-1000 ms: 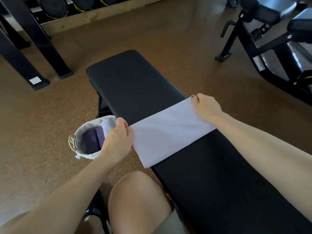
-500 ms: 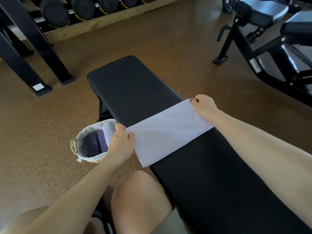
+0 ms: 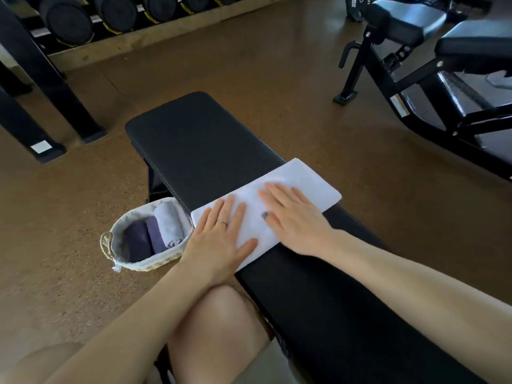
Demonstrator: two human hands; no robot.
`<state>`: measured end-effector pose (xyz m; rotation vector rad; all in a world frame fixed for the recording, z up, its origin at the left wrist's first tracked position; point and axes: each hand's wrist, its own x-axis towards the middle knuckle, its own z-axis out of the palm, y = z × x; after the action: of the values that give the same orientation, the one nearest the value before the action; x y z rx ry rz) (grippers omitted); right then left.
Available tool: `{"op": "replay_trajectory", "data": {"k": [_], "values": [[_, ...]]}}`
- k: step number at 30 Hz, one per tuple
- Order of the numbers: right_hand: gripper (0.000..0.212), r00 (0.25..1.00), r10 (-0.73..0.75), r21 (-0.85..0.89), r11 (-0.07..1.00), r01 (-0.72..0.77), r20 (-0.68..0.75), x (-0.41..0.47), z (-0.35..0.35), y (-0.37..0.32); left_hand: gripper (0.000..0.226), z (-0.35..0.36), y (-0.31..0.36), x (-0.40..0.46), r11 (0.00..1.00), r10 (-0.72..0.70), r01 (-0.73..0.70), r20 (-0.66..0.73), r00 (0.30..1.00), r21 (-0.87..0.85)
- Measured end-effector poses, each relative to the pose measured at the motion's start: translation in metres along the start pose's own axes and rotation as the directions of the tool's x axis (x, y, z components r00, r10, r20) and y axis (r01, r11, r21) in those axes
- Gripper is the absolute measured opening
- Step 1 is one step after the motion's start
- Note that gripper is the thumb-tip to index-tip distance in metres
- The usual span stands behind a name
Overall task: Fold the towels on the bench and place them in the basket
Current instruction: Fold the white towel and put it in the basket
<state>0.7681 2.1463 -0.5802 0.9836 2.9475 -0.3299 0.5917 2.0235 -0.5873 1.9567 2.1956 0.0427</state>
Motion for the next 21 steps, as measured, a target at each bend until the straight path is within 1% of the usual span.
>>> {"op": "replay_trajectory", "data": {"k": [1,2,3,5,6,7,8,9,10,11,12,13,14,16,17,18,19,20,21], "values": [[0.075,0.999,0.045,-0.021,0.999,-0.045,0.014,0.003,0.003,0.016,0.096,0.004,-0.005,0.000,1.000,-0.024,0.025,0.049,0.998,-0.002],[0.075,0.992,0.126,-0.030,0.992,-0.125,0.012,0.008,0.006,0.035,0.097,0.006,-0.009,0.002,1.000,-0.026,0.026,0.060,0.998,-0.002],[0.071,0.970,0.242,-0.016,0.970,-0.242,0.015,0.013,0.005,0.053,0.098,0.005,-0.011,0.002,1.000,-0.018,0.018,0.058,0.998,-0.001],[0.063,0.877,0.478,0.046,0.876,-0.480,0.048,0.021,-0.005,0.081,0.097,0.005,-0.011,0.002,1.000,-0.016,0.016,0.075,0.997,0.002],[0.064,0.842,0.539,0.037,0.841,-0.540,0.034,0.024,-0.010,0.084,0.096,0.005,-0.011,0.002,1.000,-0.022,0.022,0.082,0.996,0.002],[0.065,0.847,0.531,0.003,0.847,-0.531,-0.038,0.025,-0.012,0.079,0.096,0.006,-0.010,0.002,0.999,-0.032,0.032,0.089,0.996,0.005],[0.067,0.888,0.446,-0.025,0.892,-0.451,-0.112,0.026,-0.014,0.067,0.097,0.008,-0.010,0.003,0.999,-0.044,0.043,0.092,0.995,0.016],[0.068,0.941,0.307,-0.018,0.950,-0.313,-0.145,0.027,-0.015,0.051,0.098,0.008,-0.010,0.003,0.998,-0.054,0.052,0.092,0.994,0.028],[0.069,0.980,0.155,-0.001,0.988,-0.156,-0.122,0.025,-0.014,0.036,0.101,0.008,-0.010,0.003,0.998,-0.060,0.057,0.092,0.994,0.032],[0.069,0.997,0.034,0.014,0.999,-0.033,-0.062,0.023,-0.009,0.024,0.103,0.007,-0.009,0.003,0.998,-0.063,0.060,0.095,0.993,0.029],[0.069,1.000,-0.029,0.005,1.000,0.029,0.009,0.021,-0.005,0.018,0.105,0.005,-0.008,0.003,0.998,-0.061,0.060,0.104,0.993,0.019],[0.068,0.999,-0.042,-0.020,0.999,0.043,0.032,0.021,-0.001,0.020,0.107,0.004,-0.008,0.002,0.998,-0.059,0.058,0.117,0.991,0.006],[0.065,1.000,-0.008,-0.043,0.999,0.008,0.014,0.024,0.003,0.026,0.107,0.001,-0.007,0.001,0.998,-0.058,0.060,0.121,0.991,-0.013],[0.061,0.985,0.160,-0.068,0.984,-0.164,-0.064,0.032,0.004,0.036,0.104,-0.003,-0.011,0.001,0.992,-0.091,0.100,0.103,0.990,-0.080],[0.062,0.963,0.238,-0.066,0.967,-0.248,-0.124,0.033,0.002,0.033,0.100,-0.005,-0.014,0.001,0.978,-0.136,0.147,0.085,0.987,-0.146],[0.065,0.943,0.275,-0.037,0.957,-0.287,-0.189,0.031,-0.001,0.023,0.094,-0.010,-0.017,0.003,0.951,-0.196,0.202,0.050,0.979,-0.232],[0.065,0.937,0.250,0.011,0.967,-0.255,-0.244,0.026,-0.003,0.009,0.085,-0.015,-0.022,0.005,0.913,-0.261,0.249,0.005,0.965,-0.322],[0.062,0.948,0.158,0.057,0.987,-0.148,-0.276,0.017,-0.004,-0.008,0.072,-0.019,-0.028,0.007,0.875,-0.323,0.285,-0.035,0.946,-0.391],[0.057,0.960,0.029,0.075,0.997,-0.008,-0.279,0.006,-0.002,-0.026,0.057,-0.024,-0.033,0.008,0.840,-0.383,0.323,-0.055,0.922,-0.436]]}}
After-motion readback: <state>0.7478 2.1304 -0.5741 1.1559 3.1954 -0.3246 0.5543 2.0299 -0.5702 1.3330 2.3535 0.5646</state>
